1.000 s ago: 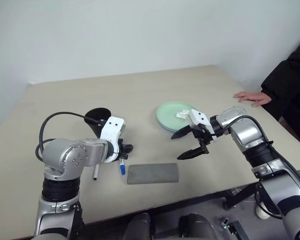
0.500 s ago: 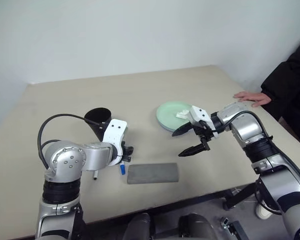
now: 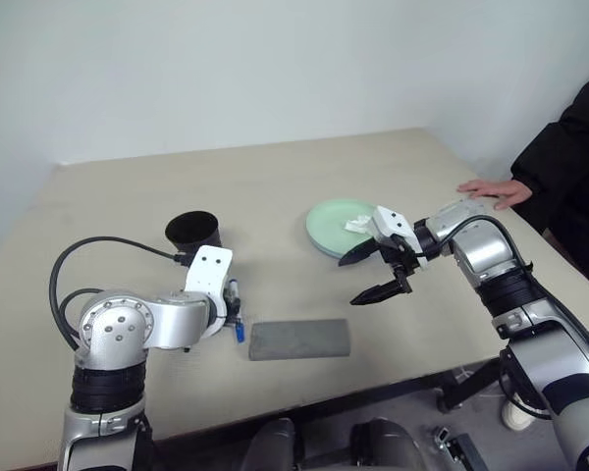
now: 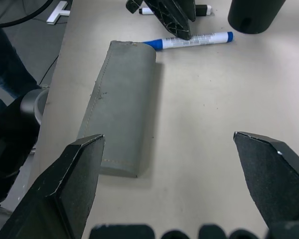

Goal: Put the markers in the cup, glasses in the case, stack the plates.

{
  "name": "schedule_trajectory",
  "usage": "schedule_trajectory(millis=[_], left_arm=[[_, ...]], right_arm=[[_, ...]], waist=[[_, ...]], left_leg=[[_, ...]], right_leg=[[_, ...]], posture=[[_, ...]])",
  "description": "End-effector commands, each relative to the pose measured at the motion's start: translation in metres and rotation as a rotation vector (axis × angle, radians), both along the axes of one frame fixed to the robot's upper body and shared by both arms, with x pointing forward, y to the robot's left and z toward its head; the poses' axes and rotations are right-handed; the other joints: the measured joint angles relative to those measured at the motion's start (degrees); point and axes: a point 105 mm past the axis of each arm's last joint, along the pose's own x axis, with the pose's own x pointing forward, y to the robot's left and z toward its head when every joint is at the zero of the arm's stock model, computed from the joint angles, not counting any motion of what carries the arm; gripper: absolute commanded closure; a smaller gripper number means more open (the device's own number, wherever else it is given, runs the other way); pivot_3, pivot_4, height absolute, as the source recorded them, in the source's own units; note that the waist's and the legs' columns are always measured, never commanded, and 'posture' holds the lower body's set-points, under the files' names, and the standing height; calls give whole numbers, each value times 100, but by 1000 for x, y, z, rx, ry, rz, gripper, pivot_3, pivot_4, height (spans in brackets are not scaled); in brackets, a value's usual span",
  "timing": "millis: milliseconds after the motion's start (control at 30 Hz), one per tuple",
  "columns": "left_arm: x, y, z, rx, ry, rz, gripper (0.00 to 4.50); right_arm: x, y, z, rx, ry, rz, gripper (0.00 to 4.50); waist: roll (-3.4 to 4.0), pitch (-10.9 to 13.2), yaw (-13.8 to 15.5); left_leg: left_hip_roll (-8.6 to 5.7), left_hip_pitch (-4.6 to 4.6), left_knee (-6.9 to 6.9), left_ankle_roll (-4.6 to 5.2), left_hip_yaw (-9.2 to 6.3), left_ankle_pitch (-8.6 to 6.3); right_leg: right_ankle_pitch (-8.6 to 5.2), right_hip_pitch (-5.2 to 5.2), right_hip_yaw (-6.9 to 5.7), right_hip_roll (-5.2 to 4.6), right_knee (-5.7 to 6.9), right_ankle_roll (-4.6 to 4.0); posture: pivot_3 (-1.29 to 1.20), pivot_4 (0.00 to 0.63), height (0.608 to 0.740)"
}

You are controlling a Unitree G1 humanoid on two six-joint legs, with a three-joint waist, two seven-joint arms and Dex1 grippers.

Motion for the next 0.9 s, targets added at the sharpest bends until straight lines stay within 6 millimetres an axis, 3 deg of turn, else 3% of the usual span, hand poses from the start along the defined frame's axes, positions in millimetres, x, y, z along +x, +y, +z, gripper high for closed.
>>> schedule_trajectory(millis=[33, 567, 667, 800, 900], left_arm=[[-1, 4, -3, 0, 4, 38, 2497], [-2, -1, -14, -1, 42, 29, 2497], [-2, -3, -15, -8, 45, 25, 3022], [-2, -4, -16, -15, 46, 22, 4354], [-2, -4, -16, -17, 48, 24, 4397]], right_arm=[[2, 3, 15, 25, -45, 22, 0], [1, 6, 16, 31, -49, 28, 0], [1, 5, 16, 31, -50, 28, 0], [1, 5, 17, 30, -51, 27, 0], [1, 5, 17, 30, -52, 28, 0]], waist=[[-1, 0, 0], [1, -3, 1], [1, -3, 1], [2, -4, -1], [2, -4, -1]], left_leg=[[0, 0, 0, 0, 1, 0], [2, 5, -1, -6, -6, 4], [2, 5, -1, -6, -6, 3], [4, 6, -2, -6, -6, 3], [4, 6, -4, -8, -8, 4]], right_leg=[[0, 0, 0, 0, 0, 0], [3, 4, -9, -3, 1, -8], [3, 4, -9, -4, 1, -8], [3, 3, -8, -5, 0, -8], [3, 2, -9, -4, 1, -8]], posture=[[0, 0, 700], [0, 0, 700], [0, 0, 700], [0, 0, 700], [0, 0, 700]])
